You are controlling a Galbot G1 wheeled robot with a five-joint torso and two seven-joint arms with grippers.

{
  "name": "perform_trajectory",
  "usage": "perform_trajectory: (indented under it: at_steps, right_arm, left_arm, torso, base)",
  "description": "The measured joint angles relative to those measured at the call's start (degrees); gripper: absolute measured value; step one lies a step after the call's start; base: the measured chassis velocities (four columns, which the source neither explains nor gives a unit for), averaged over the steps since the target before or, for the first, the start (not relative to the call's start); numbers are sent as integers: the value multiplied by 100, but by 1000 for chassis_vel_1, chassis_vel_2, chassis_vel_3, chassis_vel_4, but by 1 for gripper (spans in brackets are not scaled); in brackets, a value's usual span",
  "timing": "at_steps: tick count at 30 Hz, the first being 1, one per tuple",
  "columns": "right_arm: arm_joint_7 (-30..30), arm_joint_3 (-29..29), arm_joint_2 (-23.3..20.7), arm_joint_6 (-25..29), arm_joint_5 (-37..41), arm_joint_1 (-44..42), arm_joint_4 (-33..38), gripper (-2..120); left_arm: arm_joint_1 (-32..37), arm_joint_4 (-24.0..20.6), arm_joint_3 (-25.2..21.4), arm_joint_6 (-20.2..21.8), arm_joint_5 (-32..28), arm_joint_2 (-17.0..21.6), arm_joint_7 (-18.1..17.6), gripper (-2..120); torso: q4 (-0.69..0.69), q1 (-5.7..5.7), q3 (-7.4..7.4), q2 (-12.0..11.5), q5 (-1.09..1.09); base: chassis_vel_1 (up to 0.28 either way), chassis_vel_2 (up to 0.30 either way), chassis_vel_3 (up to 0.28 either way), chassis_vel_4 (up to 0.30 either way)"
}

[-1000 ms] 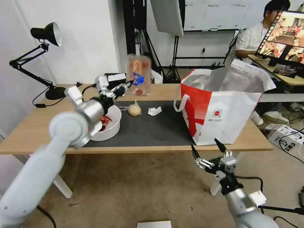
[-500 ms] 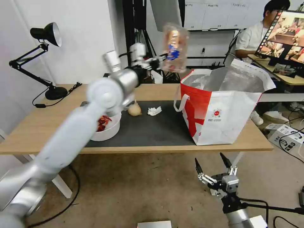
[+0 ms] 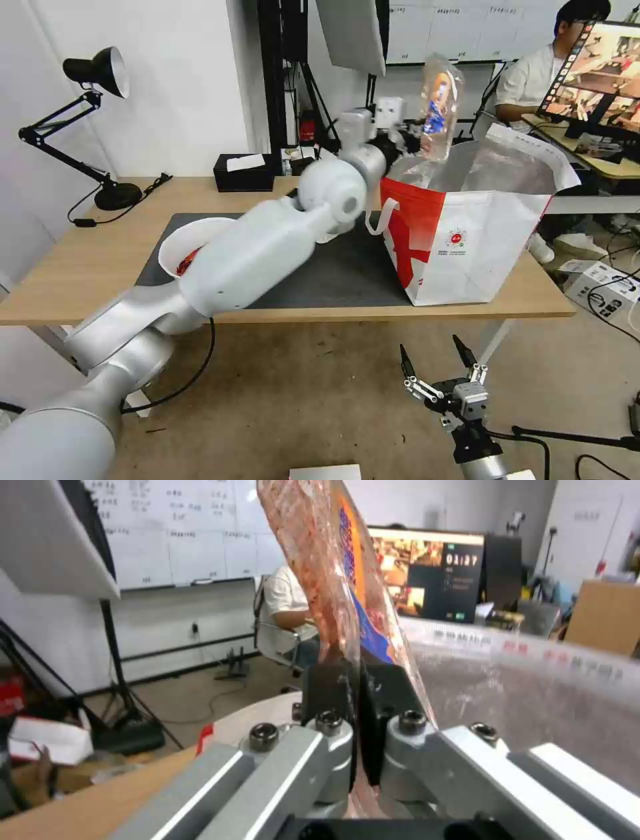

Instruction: Pick up the trash from the table and place it into the takeout bag.

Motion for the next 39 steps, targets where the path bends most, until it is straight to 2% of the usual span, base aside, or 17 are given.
perform_trajectory:
  at_steps: [6,12,15,17,18,21,22,25,26,33,35,37,39]
  right_arm:
    - [4,22,-128,-26,125,40,22,100]
    - [11,57,-213,-44,211,63,22,100]
    - [15,60,-232,-52,236,87,14,100]
    - [26,58,-241,-58,258,112,-15,100]
    - [26,58,-241,-58,258,112,-15,100]
    - [41,38,-247,-71,295,136,-57,100]
    - [41,38,-247,-71,295,136,-57,100]
    - [42,21,-255,-82,307,146,-58,100]
    - [42,21,-255,-82,307,146,-58,100]
    - [45,42,-283,-93,294,68,114,100]
    - [45,55,-286,-93,290,60,125,100]
    - [45,112,-302,-87,284,35,163,100]
    - [45,141,-304,-80,283,12,190,100]
  left_arm:
    - [59,25,172,0,321,68,170,0]
    - [121,-98,232,-31,363,134,323,0]
    - [126,-126,236,-60,319,130,339,6]
    - [123,-146,244,-71,254,129,340,15]
    - [123,-146,244,-71,254,129,340,15]
    - [115,-188,249,-74,194,183,343,32]
    - [115,-188,249,-74,194,183,343,32]
    - [135,-275,227,-73,88,254,343,45]
    - [135,-275,227,-73,88,254,343,45]
    - [216,-679,155,-193,-34,647,339,75]
    - [242,-723,129,-206,-35,690,337,78]
    - [391,-943,-3,-268,76,932,335,89]
    - [464,-1009,-38,-302,260,1055,347,94]
  torso:
    - [1,0,0,0,-1]
    - [2,0,0,0,-1]
    - [1,0,0,0,-2]
    - [1,0,0,0,-1]
    - [1,0,0,0,-1]
    - [1,0,0,0,-1]
    - [1,0,0,0,-1]
    - [1,0,0,0,-2]
    - [1,0,0,0,-2]
    - [0,0,0,0,-2]
    - [0,0,0,0,-3]
    - [1,0,-1,1,-2]
    - [1,0,-1,1,-3]
  base:
    - [0,0,0,0]
    - [0,0,0,0]
    - [0,0,0,0]
    - [0,0,0,0]
    - [0,0,0,0]
    - [0,0,0,0]
    - [0,0,0,0]
    - [0,0,0,0]
    - [0,0,0,0]
    - [0,0,0,0]
    - [0,0,0,0]
    - [0,0,0,0]
    - [0,0,0,0]
